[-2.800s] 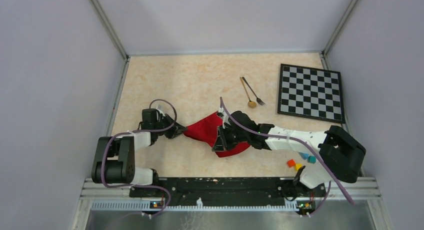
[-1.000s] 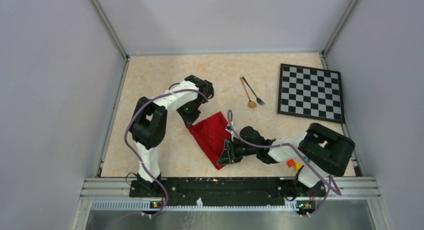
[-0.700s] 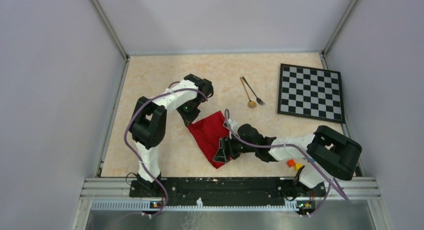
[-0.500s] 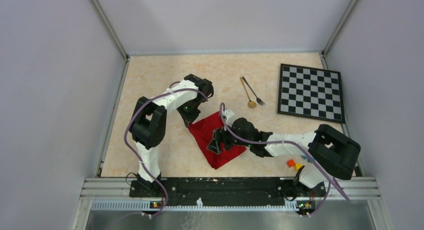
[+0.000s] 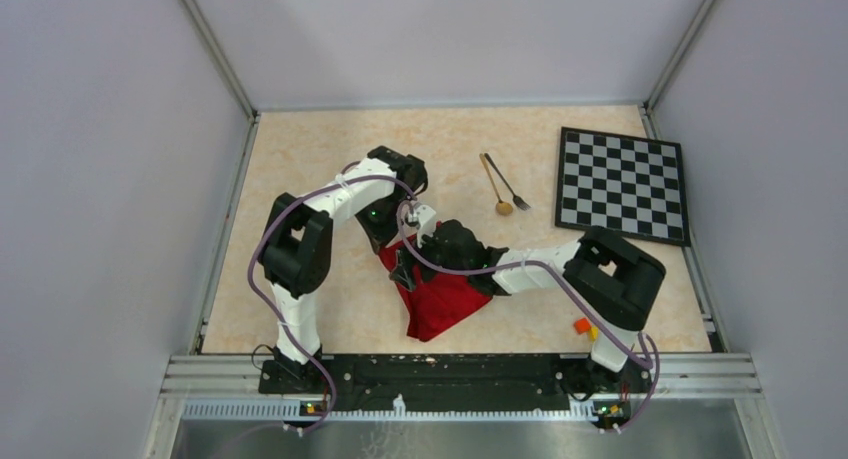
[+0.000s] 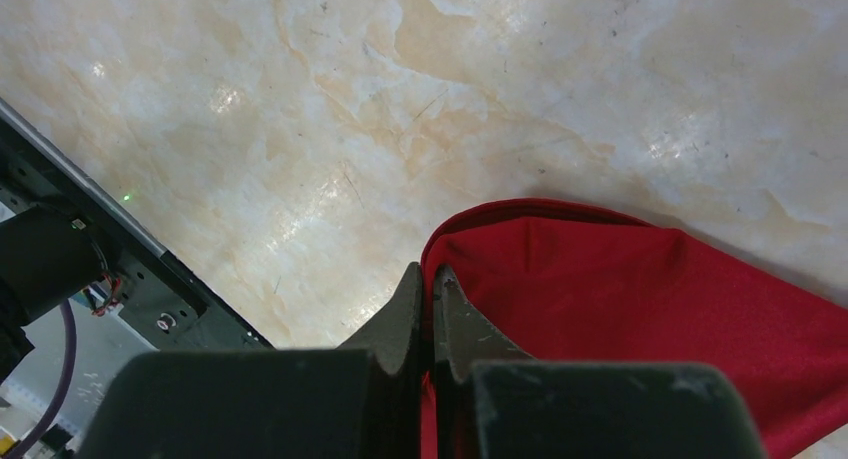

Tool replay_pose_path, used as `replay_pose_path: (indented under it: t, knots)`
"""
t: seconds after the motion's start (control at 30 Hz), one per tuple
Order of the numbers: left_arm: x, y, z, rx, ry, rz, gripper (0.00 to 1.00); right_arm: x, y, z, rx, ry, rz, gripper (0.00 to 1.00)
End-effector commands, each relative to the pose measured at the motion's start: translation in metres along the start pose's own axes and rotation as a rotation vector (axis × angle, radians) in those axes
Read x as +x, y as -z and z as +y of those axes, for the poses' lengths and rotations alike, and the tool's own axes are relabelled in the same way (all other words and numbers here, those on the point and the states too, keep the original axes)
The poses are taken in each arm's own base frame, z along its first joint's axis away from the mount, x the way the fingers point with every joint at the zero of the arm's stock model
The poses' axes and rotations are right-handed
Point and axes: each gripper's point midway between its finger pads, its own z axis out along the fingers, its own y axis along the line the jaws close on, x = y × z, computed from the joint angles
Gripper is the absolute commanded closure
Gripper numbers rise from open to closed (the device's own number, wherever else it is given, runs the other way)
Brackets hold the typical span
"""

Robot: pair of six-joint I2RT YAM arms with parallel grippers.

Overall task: Fold the napkin into a case and place the utensils inside
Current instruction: Fold the lower triangle-folded napkin at the center of the board.

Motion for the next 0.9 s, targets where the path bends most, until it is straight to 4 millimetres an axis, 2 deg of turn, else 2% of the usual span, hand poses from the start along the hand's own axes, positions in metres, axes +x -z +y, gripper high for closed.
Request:
replay_pose_path:
  t: [0.0,0.1,0.17,0.23,0.3,0.47,0.67,0.87]
  knots:
    - [-0.003,0.018,-0.003,0.055,0.001,0.015,1.00,-0.014,-0.015,0.016,-0.059,0.077,-0.029,0.27]
    - [-0.001,0.018,-0.005,0.052,0.005,0.026,1.00,-0.011,-0.022,0.006,0.040,0.095,0.003,0.30]
    - [-0.001,0.018,-0.005,0.048,0.013,0.029,1.00,-0.003,-0.027,-0.014,0.169,0.078,0.035,0.33]
    - [-0.001,0.017,-0.006,0.046,0.018,0.033,1.00,0.002,-0.028,-0.014,0.175,0.059,0.034,0.39]
    - [-0.002,0.017,-0.007,0.046,0.022,0.034,1.00,0.005,-0.022,-0.017,0.184,0.036,0.022,0.54]
    - [-0.002,0.015,-0.010,0.042,0.026,0.039,1.00,0.006,-0.012,-0.019,0.134,-0.059,0.019,1.00]
    - [-0.005,0.014,-0.019,0.076,0.030,0.024,0.99,0.017,-0.003,-0.028,-0.026,-0.375,0.057,1.00]
    - [-0.008,0.017,-0.036,0.149,0.000,0.020,0.69,0.025,0.004,-0.034,-0.091,-0.573,0.056,1.00]
